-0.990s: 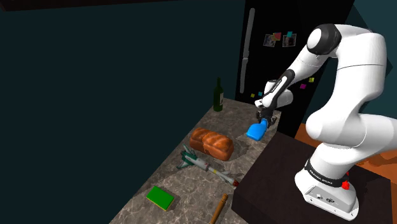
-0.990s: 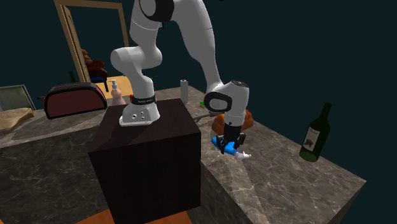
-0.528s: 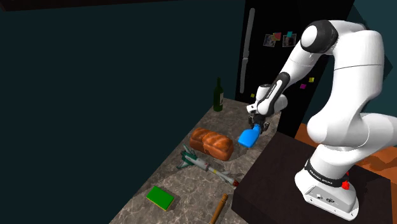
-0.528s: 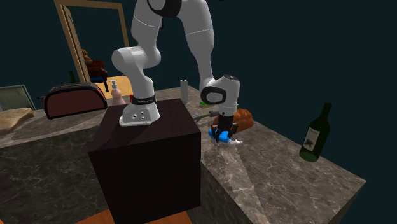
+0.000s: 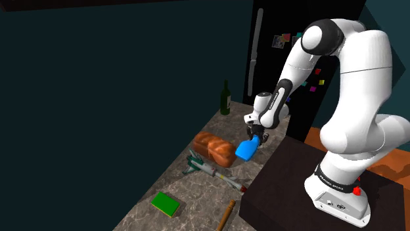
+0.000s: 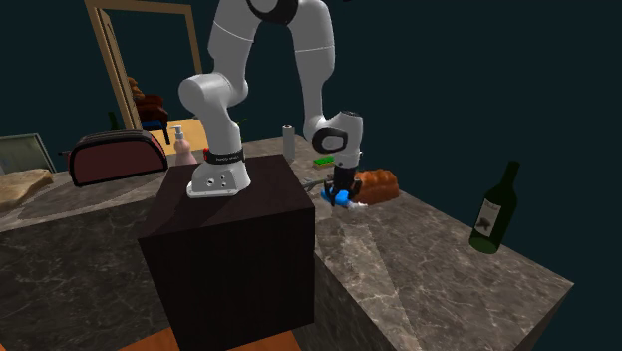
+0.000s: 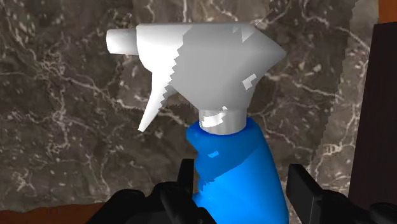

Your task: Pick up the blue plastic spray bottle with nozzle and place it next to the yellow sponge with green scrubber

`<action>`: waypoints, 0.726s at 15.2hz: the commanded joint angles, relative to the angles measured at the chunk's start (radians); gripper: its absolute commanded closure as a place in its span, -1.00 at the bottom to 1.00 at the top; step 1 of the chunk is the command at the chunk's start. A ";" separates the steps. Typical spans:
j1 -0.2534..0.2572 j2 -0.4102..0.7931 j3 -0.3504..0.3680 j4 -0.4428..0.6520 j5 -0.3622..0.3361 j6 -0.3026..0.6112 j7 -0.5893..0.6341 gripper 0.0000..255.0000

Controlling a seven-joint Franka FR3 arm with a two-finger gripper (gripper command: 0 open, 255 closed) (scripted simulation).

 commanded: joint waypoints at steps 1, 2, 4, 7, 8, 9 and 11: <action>0.069 -0.008 -0.009 -0.022 -0.001 0.018 0.065 1.00; 0.102 -0.011 -0.011 -0.029 0.001 0.024 0.095 1.00; 0.168 -0.015 -0.014 -0.039 0.007 0.033 0.153 1.00; 0.267 -0.018 -0.015 -0.045 0.018 0.041 0.239 1.00; 0.299 -0.017 -0.015 -0.045 0.022 0.041 0.268 1.00; 0.331 -0.017 -0.014 -0.043 0.028 0.042 0.295 1.00; 0.393 -0.014 -0.010 -0.036 0.037 0.039 0.350 1.00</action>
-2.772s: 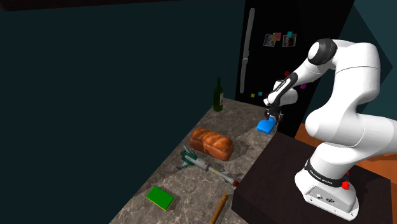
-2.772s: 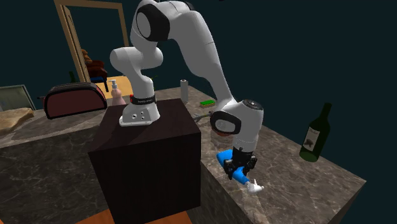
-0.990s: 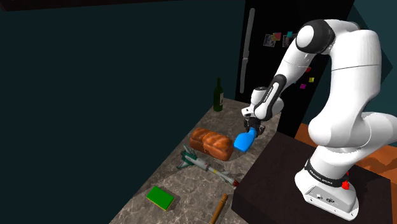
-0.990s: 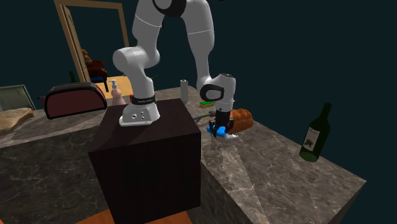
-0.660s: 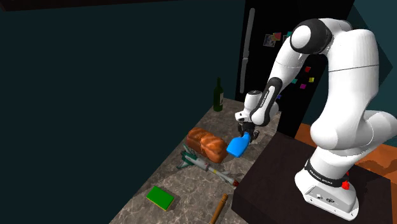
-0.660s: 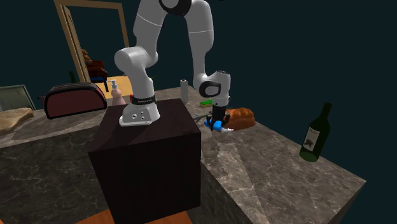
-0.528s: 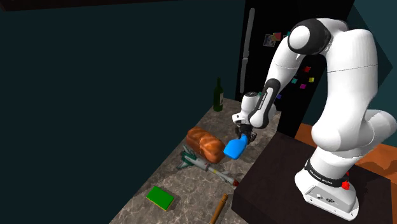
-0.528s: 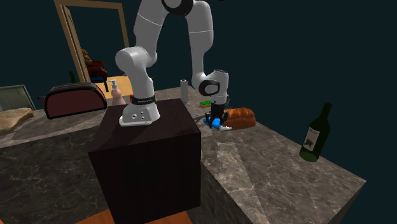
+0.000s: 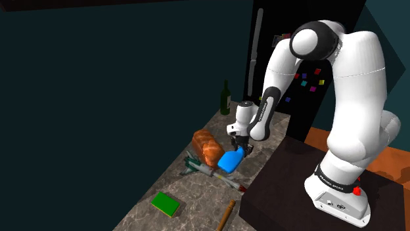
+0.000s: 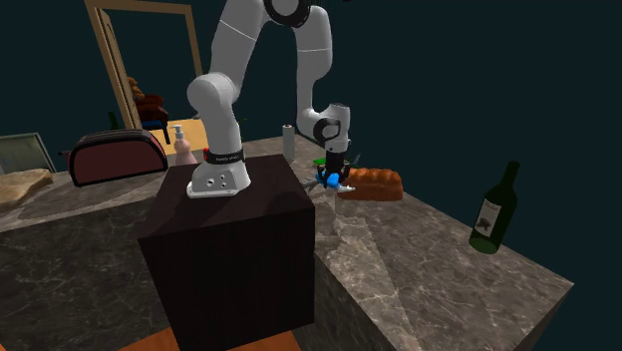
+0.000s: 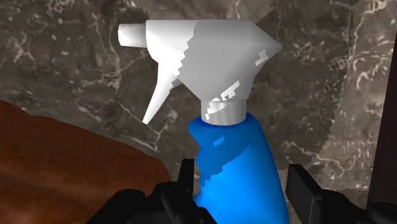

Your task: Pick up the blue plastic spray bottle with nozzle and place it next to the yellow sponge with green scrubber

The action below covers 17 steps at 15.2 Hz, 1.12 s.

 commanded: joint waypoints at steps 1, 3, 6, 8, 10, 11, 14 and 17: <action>0.074 -0.001 -0.003 -0.005 0.007 0.008 0.065 1.00; 0.133 0.004 0.003 0.010 0.019 0.001 0.117 1.00; 0.219 0.016 0.012 0.040 0.038 -0.016 0.191 1.00; 0.273 0.026 0.019 0.067 0.050 -0.031 0.237 1.00; 0.326 0.039 0.027 0.098 0.062 -0.049 0.282 1.00; 0.351 0.046 0.030 0.115 0.068 -0.058 0.303 1.00; 0.424 0.070 0.040 0.174 0.084 -0.091 0.363 1.00; 0.494 0.099 0.049 0.242 0.099 -0.130 0.419 1.00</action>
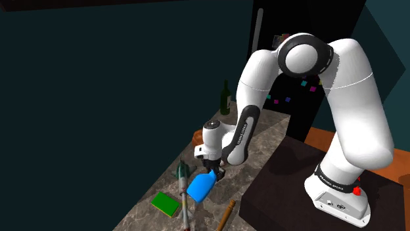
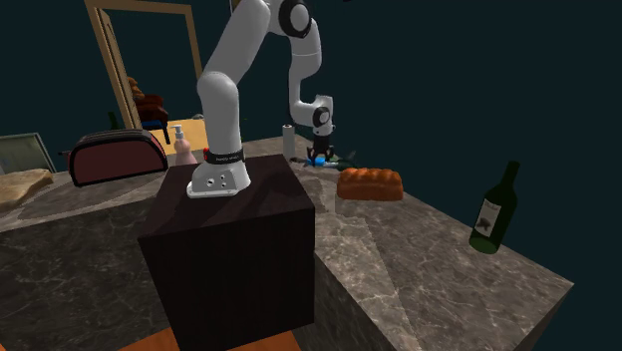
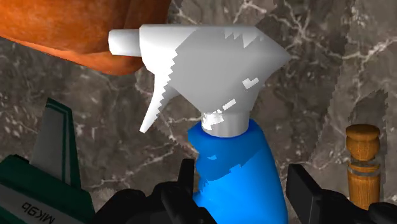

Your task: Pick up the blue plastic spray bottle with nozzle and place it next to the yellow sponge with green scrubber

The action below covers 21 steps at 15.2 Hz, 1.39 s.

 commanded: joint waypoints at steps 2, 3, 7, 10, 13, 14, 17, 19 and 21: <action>0.062 0.033 0.009 0.078 0.014 -0.044 0.048 1.00; 0.083 0.045 0.011 0.105 0.018 -0.059 0.064 1.00; 0.164 0.099 0.019 0.224 0.031 -0.123 0.124 1.00; 0.184 0.133 0.010 0.254 0.026 -0.117 0.136 1.00; 0.197 0.173 -0.006 0.273 0.016 -0.095 0.143 1.00; 0.201 0.187 -0.011 0.280 0.013 -0.088 0.144 1.00; 0.213 0.228 -0.026 0.302 0.005 -0.067 0.149 1.00; 0.221 0.255 -0.035 0.317 0.001 -0.054 0.152 1.00; 0.228 0.283 -0.044 0.334 -0.003 -0.042 0.155 1.00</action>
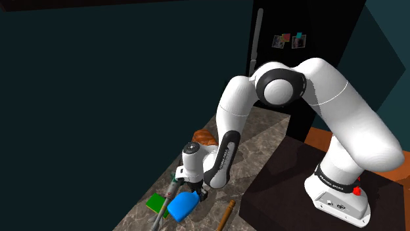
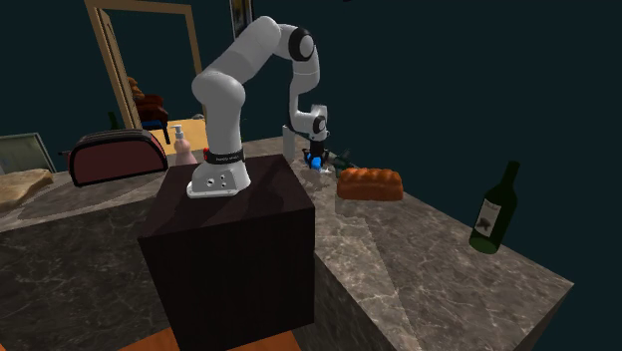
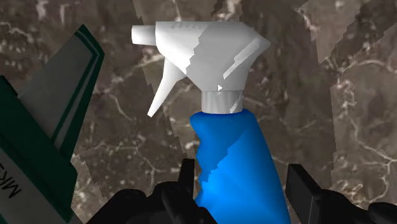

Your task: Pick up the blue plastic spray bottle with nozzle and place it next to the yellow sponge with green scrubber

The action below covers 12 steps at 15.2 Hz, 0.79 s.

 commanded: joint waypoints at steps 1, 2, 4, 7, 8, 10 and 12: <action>0.007 0.029 -0.009 0.017 -0.004 0.014 0.002 1.00; 0.011 0.043 -0.013 0.026 -0.006 0.019 0.003 1.00; 0.017 0.071 -0.021 0.044 -0.009 0.031 0.005 1.00; 0.017 0.071 -0.021 0.044 -0.009 0.031 0.005 1.00; 0.017 0.071 -0.021 0.044 -0.009 0.031 0.005 1.00; 0.017 0.071 -0.021 0.044 -0.009 0.031 0.005 1.00; 0.017 0.071 -0.021 0.044 -0.009 0.031 0.005 -1.00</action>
